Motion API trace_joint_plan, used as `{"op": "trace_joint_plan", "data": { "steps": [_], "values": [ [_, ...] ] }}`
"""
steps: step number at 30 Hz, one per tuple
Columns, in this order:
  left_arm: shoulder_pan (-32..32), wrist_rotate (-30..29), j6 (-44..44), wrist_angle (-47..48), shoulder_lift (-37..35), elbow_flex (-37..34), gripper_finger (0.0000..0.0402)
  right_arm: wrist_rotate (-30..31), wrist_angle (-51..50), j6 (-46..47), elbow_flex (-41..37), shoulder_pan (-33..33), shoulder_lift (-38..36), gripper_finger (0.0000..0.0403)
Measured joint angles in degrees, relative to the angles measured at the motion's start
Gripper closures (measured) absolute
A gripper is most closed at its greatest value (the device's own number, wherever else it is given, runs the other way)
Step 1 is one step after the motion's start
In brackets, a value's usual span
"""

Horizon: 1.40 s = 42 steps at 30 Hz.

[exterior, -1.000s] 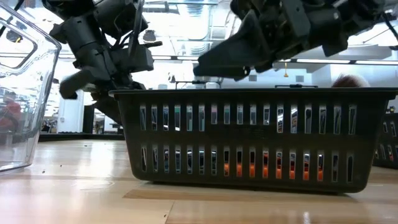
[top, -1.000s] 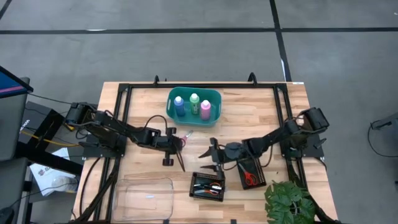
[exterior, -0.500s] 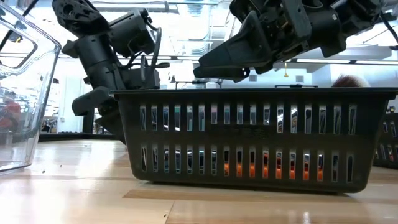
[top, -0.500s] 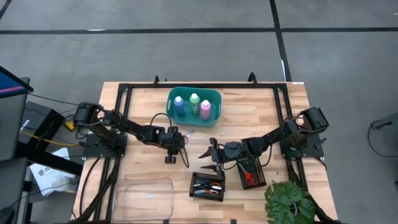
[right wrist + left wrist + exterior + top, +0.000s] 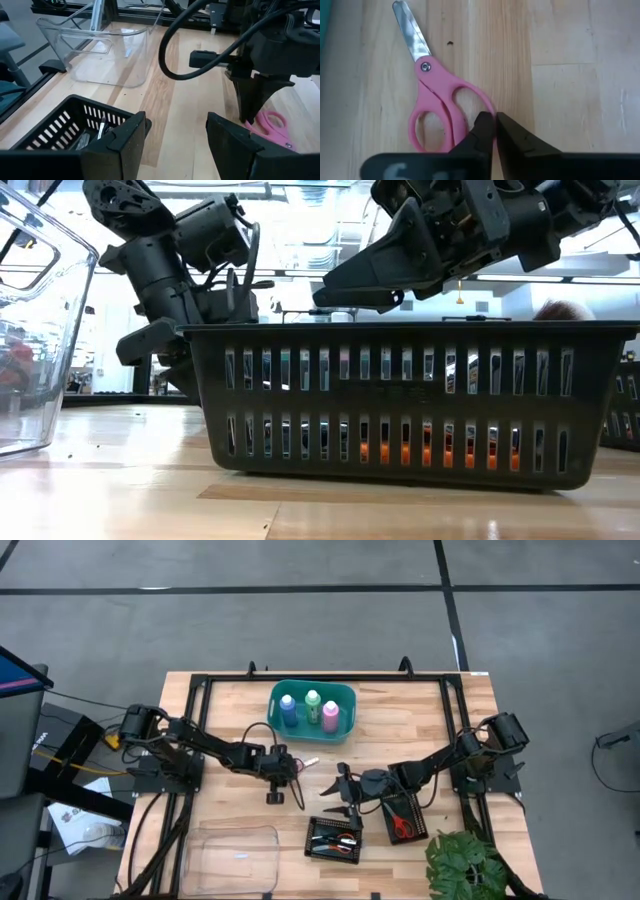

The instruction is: Pick & Place Paint Supplies

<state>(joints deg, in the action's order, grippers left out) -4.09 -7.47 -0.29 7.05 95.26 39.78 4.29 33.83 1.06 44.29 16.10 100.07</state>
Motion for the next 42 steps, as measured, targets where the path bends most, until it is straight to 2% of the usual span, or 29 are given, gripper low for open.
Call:
{"op": "trace_joint_plan", "data": {
  "steps": [9,14,18,22,27,34,42],
  "values": [
    [-4.3,-7.5,-1.2,-0.7,-1.1,-0.2,0.04,0.0,-0.5,0.3,0.0,0.0,0.0,0.0207],
    [-4.8,-9.3,-1.2,-0.4,-1.9,-0.3,0.0401,0.2,-0.7,0.4,0.0,-0.1,0.0,0.0207],
    [-4.8,-9.4,-1.1,-1.2,-1.9,-0.3,0.0401,2.8,-2.4,0.4,0.0,-1.7,0.0,0.0205],
    [-5.2,-10.8,-1.0,-2.8,-2.0,-0.3,0.0401,4.8,-6.0,0.0,0.0,-4.9,0.0,0.0185],
    [-6.1,-11.1,0.1,-4.9,-2.0,-0.3,0.0401,9.3,-8.9,-4.2,0.0,-7.4,0.6,0.0158],
    [-6.8,-11.0,0.5,-5.2,-2.1,-0.2,0.0401,13.5,-11.4,-12.8,2.0,-7.3,0.5,0.0155],
    [-6.8,-6.3,1.6,-8.8,-2.1,-0.1,0.0401,18.5,-21.3,-22.8,5.9,-5.8,0.5,0.0155]
  ]
}}
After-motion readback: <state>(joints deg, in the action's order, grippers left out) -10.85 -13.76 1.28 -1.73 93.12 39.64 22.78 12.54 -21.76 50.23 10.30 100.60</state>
